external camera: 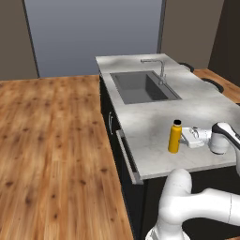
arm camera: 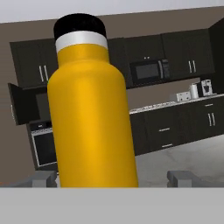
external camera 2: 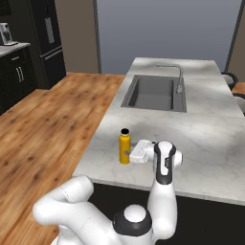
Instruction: Pick the water bottle from the counter and place it in the open cabinet.
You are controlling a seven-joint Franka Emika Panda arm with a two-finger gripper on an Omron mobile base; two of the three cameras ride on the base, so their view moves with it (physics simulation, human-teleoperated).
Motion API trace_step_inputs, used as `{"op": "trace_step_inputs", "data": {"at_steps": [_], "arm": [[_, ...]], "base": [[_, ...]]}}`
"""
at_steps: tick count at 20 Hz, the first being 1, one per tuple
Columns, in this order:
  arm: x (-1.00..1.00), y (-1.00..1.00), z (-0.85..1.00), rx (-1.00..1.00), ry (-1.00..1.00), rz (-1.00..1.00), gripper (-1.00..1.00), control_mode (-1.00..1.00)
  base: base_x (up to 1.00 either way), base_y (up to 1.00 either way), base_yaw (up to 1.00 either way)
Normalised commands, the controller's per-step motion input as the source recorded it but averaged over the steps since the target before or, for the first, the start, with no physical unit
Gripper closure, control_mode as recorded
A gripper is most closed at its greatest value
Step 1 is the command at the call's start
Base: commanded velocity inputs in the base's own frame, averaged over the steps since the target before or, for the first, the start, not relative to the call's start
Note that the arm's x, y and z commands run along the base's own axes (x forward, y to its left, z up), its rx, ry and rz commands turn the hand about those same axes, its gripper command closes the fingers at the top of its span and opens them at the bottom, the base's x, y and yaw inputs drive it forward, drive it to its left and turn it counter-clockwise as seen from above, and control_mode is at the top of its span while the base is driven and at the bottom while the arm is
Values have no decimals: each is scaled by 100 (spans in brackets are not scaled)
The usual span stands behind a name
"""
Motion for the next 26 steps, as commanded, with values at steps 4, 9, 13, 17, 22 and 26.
{"op": "trace_step_inputs", "data": {"at_steps": [4, 9, 13, 17, 22, 26], "arm": [[0, 0, 0, 0, -1, 3, -100, -100], [-1, 3, 0, 0, 0, 1, -100, -100], [0, 9, 0, 0, 0, 0, -100, -100], [-3, 11, 0, 0, 0, 0, -100, -100], [-12, 9, 0, 0, 0, 1, -100, -100], [-14, 3, 0, 0, 0, 1, -100, -100]], "base": [[0, 0, 0], [0, 0, 0], [0, 0, 0], [0, 0, 0], [0, 0, 0], [0, 0, 0]]}}
